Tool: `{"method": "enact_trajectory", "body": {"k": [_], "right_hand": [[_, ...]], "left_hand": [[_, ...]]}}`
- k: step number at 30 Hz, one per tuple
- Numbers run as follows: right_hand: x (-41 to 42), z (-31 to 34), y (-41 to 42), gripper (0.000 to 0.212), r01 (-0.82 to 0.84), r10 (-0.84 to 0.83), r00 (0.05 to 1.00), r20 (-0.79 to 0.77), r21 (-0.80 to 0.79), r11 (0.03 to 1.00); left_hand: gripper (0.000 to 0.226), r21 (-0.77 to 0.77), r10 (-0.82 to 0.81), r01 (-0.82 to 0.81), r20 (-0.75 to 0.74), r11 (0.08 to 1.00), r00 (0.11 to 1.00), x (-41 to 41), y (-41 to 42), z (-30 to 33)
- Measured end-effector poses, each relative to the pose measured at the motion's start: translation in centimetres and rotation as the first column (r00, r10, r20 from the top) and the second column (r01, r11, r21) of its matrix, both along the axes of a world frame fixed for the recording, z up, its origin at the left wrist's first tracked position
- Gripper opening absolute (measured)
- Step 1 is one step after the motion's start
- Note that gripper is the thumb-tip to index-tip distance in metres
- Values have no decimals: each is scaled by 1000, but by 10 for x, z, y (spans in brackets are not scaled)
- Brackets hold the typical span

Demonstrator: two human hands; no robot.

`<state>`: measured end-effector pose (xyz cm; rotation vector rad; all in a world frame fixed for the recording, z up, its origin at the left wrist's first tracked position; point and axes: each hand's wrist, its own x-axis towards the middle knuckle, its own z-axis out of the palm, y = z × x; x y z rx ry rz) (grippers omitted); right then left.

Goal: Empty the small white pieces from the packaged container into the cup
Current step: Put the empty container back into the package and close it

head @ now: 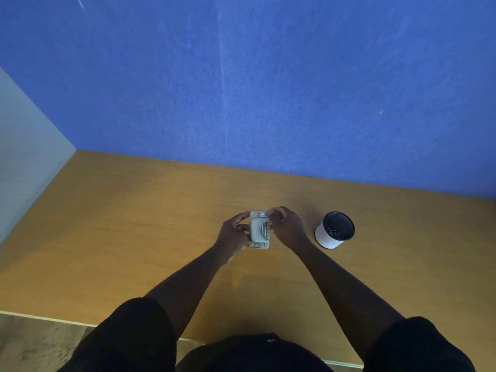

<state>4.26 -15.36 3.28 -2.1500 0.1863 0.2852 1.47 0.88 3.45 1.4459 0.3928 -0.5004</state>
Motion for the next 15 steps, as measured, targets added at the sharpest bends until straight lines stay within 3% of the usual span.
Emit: {"method": "enact_trajectory", "body": {"k": [3, 5, 8, 11, 15], "right_hand": [[-8, -15, -2, 55, 24, 0, 984, -178, 130, 991], [-14, -23, -4, 70, -17, 47, 968, -246, 123, 992], [-18, -34, -6, 61, -153, 150, 956, -253, 8, 988], [-18, -42, -6, 52, -197, 175, 953, -246, -70, 978], [-21, -52, -9, 55, -144, 111, 950, -290, -94, 985]], "left_hand": [[72, 24, 12, -10, -51, 1000, 999, 4, -2, -7], [70, 32, 9, -6, -88, 999, 996, 7, -6, -11], [61, 198, -93, 104, -69, 975, 993, 12, -13, -20], [48, 542, -270, 236, -16, 807, 963, 14, -18, -36], [34, 663, -364, 275, -4, 696, 931, 14, -27, -46]]}}
